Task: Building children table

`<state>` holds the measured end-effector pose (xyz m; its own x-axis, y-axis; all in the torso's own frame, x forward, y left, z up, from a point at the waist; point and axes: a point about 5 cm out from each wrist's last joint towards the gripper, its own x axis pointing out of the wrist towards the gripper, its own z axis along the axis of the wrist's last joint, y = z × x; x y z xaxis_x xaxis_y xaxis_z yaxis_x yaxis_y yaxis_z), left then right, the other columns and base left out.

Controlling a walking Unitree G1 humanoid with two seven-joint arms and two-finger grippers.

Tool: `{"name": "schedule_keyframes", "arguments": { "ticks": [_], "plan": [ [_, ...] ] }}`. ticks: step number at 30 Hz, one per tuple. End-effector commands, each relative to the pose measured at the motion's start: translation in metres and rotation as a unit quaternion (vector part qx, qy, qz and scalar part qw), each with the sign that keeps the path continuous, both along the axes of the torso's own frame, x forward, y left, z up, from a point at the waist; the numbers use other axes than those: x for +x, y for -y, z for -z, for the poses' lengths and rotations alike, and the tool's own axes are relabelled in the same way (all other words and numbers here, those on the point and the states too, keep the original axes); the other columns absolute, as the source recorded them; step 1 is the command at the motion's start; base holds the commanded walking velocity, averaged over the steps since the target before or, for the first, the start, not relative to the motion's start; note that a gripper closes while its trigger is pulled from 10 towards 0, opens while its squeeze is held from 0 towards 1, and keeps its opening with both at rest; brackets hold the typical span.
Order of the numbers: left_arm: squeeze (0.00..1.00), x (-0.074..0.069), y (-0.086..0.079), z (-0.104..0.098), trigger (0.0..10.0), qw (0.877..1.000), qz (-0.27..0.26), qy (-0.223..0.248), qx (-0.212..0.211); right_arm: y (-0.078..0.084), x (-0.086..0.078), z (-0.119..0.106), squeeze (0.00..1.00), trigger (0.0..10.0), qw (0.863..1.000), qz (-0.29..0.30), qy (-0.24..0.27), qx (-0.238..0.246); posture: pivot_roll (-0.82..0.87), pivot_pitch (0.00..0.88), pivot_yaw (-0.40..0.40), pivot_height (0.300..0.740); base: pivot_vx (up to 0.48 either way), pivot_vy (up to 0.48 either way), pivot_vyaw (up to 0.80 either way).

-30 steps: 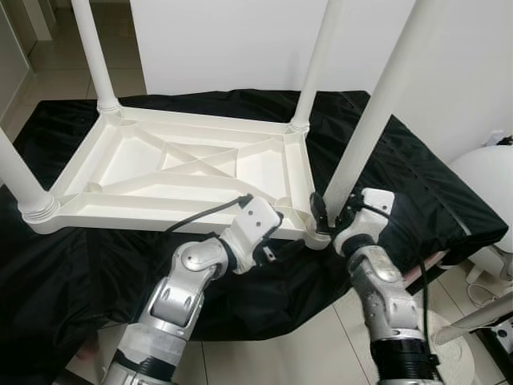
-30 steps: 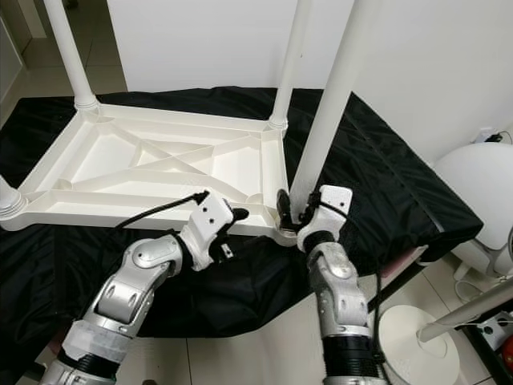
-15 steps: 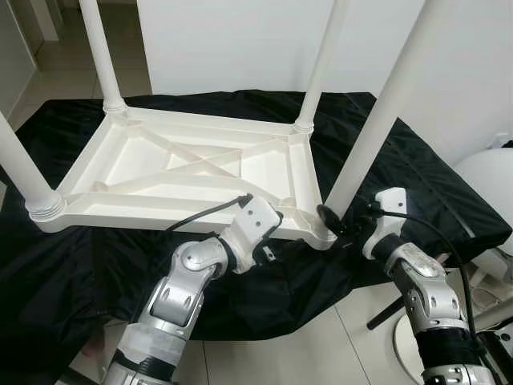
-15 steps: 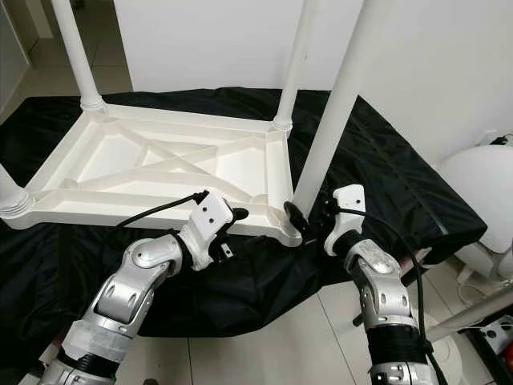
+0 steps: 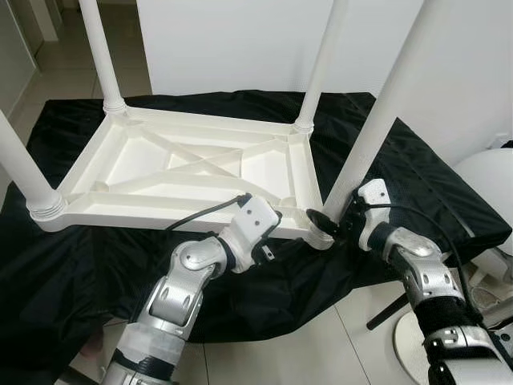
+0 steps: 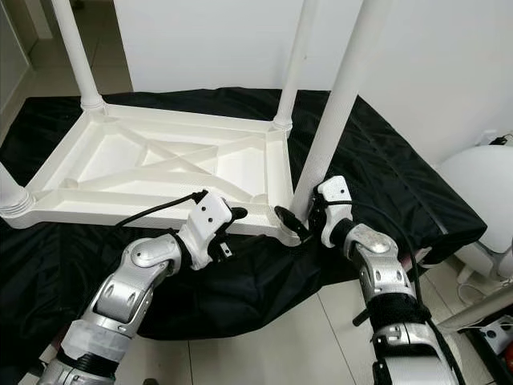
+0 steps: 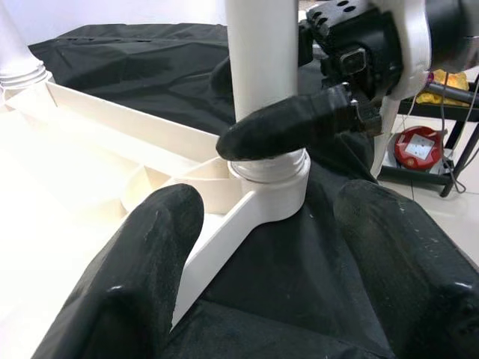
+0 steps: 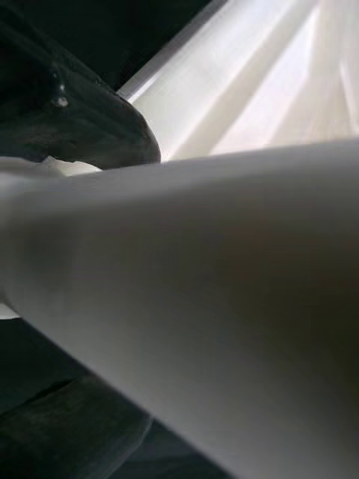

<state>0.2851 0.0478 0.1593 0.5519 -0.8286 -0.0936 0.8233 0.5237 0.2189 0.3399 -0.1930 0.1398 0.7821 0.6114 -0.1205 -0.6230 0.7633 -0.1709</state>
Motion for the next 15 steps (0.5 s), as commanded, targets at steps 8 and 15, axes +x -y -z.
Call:
{"name": "schedule_keyframes", "arguments": {
  "ticks": [8,15],
  "plan": [
    [0.0,0.0058,-0.003,-0.0049,10.0,0.999,-0.049,0.012,-0.012,0.0016,0.0016,0.0105,0.0,0.0,0.999,-0.036,-0.023,-0.032,0.0,0.0,-0.092,0.74,0.0,0.0,0.0],
    [0.0,0.0066,-0.0042,-0.0051,10.0,0.999,-0.052,0.012,-0.012,0.003,0.0024,0.0146,0.0,0.0,0.998,-0.041,-0.028,-0.031,0.0,0.0,-0.092,0.74,0.0,0.0,0.0]
  ]
}}
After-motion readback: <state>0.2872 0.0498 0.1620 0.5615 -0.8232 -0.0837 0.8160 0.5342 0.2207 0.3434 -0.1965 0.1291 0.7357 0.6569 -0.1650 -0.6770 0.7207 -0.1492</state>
